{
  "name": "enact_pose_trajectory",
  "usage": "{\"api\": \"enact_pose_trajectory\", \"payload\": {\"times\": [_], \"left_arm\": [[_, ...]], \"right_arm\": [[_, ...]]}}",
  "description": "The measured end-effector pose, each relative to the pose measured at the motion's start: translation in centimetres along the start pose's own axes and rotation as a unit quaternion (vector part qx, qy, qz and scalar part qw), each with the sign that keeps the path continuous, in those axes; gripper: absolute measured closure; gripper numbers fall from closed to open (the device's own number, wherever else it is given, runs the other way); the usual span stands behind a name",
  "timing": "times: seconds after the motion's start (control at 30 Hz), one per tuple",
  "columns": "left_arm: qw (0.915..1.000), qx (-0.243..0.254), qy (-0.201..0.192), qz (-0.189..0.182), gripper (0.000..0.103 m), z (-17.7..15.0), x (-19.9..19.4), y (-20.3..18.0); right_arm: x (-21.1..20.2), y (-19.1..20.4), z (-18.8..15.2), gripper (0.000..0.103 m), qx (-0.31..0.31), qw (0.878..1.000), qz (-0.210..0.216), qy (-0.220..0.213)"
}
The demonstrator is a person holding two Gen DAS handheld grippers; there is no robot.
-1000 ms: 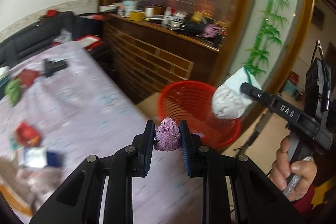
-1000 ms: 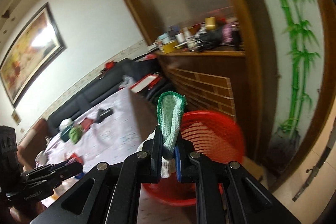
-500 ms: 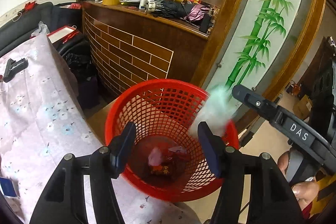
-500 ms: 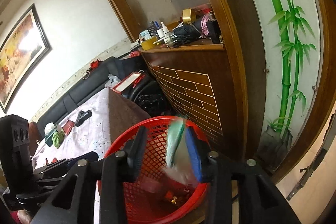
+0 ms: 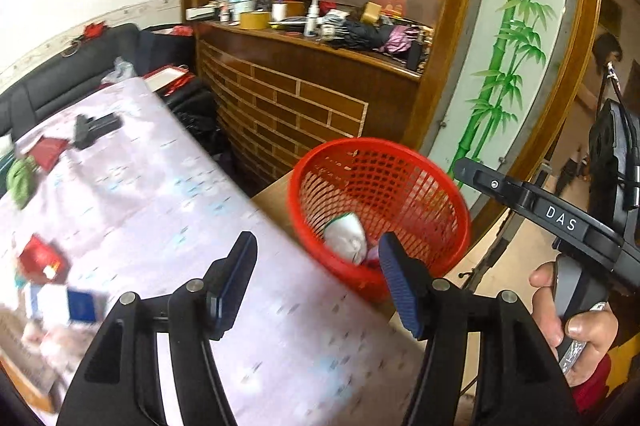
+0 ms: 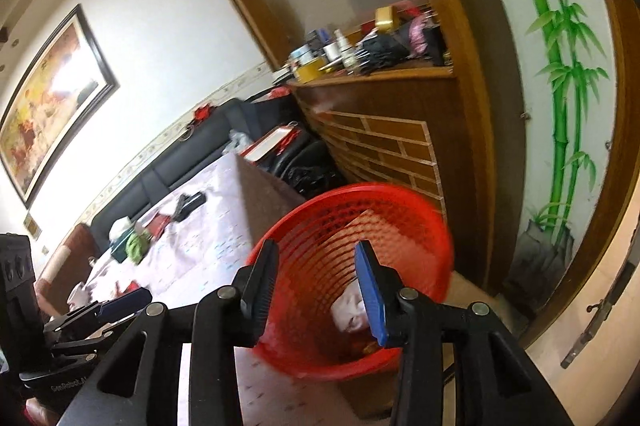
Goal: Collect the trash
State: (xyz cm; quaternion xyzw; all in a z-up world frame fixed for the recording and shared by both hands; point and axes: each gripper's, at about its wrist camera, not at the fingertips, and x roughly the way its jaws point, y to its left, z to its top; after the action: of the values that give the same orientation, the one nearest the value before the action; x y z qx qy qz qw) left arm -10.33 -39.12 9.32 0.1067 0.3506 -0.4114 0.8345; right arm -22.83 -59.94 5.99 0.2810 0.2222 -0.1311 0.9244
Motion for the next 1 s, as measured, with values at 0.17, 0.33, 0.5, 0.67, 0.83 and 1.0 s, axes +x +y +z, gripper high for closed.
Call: {"api": "enact_pose_trajectory", "payload": {"times": [0.17, 0.33, 0.5, 0.67, 0.83, 1.0], "left_arm": [[0.9997, -0.013, -0.011, 0.020, 0.041, -2.3, -3.7, 2.6], [0.9970, -0.044, -0.030, 0.056, 0.039, -4.5, -7.9, 6.8], [0.9886, -0.097, -0.044, 0.106, 0.038, -7.8, -12.2, 12.2], [0.9706, -0.166, -0.050, 0.167, 0.037, -12.3, -16.4, 18.6], [0.9504, -0.218, -0.035, 0.219, 0.037, -15.2, -18.2, 23.4], [0.9409, -0.252, -0.036, 0.224, 0.037, -17.0, -19.4, 25.9]], "right_arm": [[0.3, 3.5, -1.5, 0.058, -0.020, 0.999, 0.027, 0.023], [0.8, 7.8, -3.6, 0.050, -0.053, 0.996, 0.055, 0.044], [2.5, 11.0, -5.4, 0.050, -0.076, 0.990, 0.088, 0.080], [4.9, 15.1, -7.3, 0.050, -0.105, 0.977, 0.131, 0.132], [6.6, 20.2, -8.8, 0.050, -0.132, 0.960, 0.181, 0.170], [8.0, 26.2, -11.1, 0.050, -0.170, 0.939, 0.214, 0.210]]}}
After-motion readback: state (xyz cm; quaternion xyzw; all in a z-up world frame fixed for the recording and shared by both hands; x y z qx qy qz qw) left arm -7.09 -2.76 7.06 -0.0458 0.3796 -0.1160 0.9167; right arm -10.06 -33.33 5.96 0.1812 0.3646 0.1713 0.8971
